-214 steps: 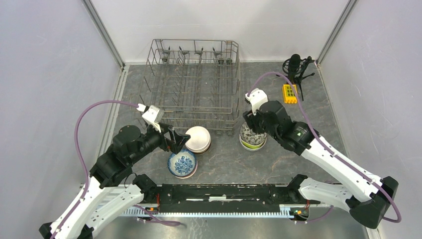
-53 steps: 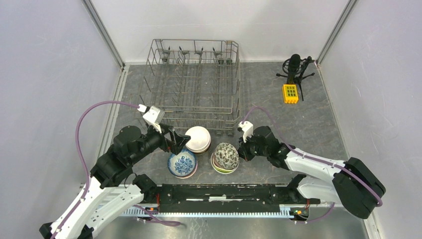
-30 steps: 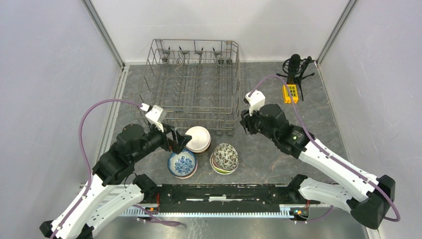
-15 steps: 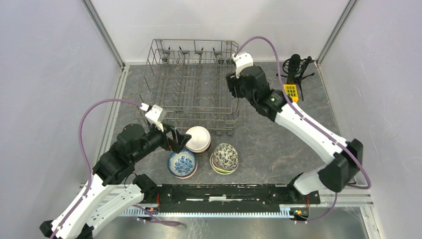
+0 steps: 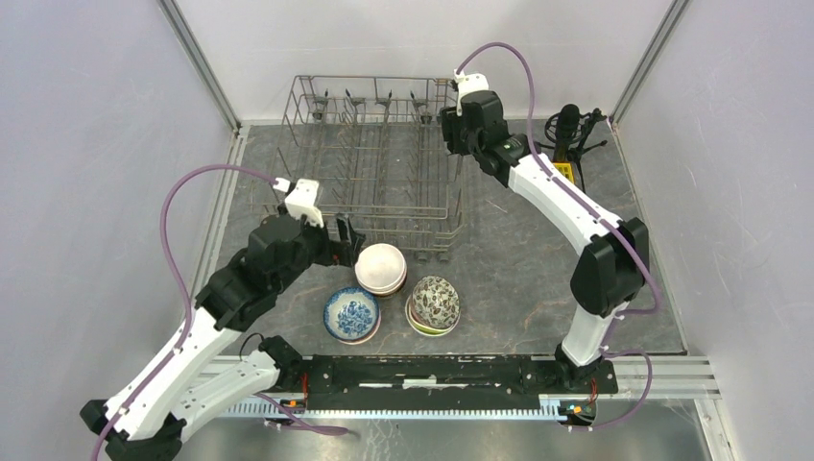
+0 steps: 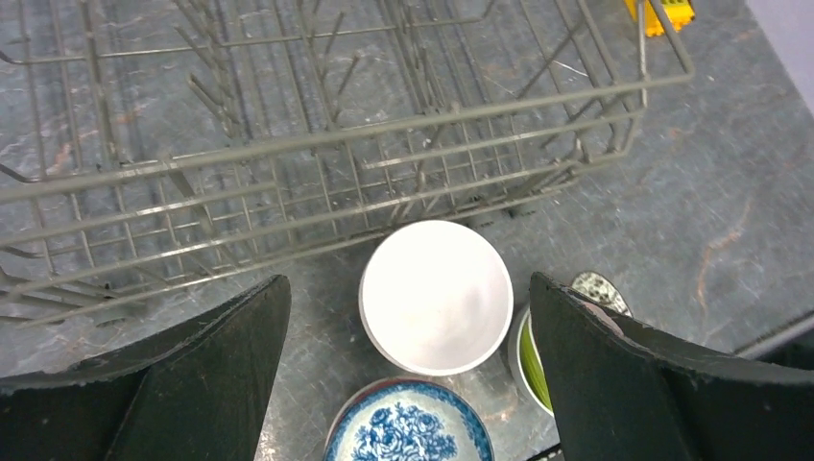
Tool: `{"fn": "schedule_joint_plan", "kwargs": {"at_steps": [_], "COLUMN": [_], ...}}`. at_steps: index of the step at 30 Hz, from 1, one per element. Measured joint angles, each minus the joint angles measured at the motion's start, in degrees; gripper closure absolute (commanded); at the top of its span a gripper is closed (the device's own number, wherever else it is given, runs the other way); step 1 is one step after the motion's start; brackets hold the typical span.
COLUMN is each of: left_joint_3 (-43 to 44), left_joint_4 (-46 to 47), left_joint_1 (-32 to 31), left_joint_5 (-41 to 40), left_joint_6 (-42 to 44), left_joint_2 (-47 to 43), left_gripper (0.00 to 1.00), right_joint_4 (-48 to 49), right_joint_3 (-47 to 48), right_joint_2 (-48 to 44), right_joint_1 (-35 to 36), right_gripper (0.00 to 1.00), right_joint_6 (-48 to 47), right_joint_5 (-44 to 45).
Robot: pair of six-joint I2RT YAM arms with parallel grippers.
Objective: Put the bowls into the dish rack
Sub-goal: Adjust the dish rack at the center of the board.
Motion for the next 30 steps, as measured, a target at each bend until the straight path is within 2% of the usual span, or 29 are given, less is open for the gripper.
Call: {"fn": "schedule_joint_plan", "kwargs": {"at_steps": [7,15,22,25,27,28,30], "left_joint_3": [5.38,8.09,8.11,8.11,8.07,8.02,7.91], "left_joint_4": [-0.5,-0.39,0.07,0.5,0.83,0.79,0.72], "left_joint_1": [0.04,1.03,4.59,7.13,9.53,10.45,12.04], "left_joint_5": [-5.44,-7.1,-6.05,-4.2,-2.75,-1.92,-0.44], "left_joint_6": [-0.2,-1.66,-3.34,-3.69,-4.46,-5.22,-6.19], "left_joint_2": [8.46,14.25,16.81,17.33,17.46,17.46,17.53], "left_gripper": [0.0,0.0,0.0,0.0,0.0,0.0,0.0], "right_joint_4": [-0.46,-1.14,-1.36,-1.42,-1.42,-1.16,0.2], "right_joint_3": [5.99,11.15,13.53,13.53,13.51,13.33,12.39], "right_joint_2": [5.97,11.61,15.17,15.41,15.41,15.39,15.15], "right_joint_1": [-2.08,-4.37,-5.01,-5.44,-5.62,-5.62,-5.57], "right_gripper": [0.41,0.49,0.69,0.82,0.97,1.0,1.0], "right_joint_6": [0.9,1.42,1.97,2.1,2.93,3.98,6.99], "right_joint_5": [-2.64,-6.19,-7.69,-7.96,-8.04,-7.63,-6.27]}}
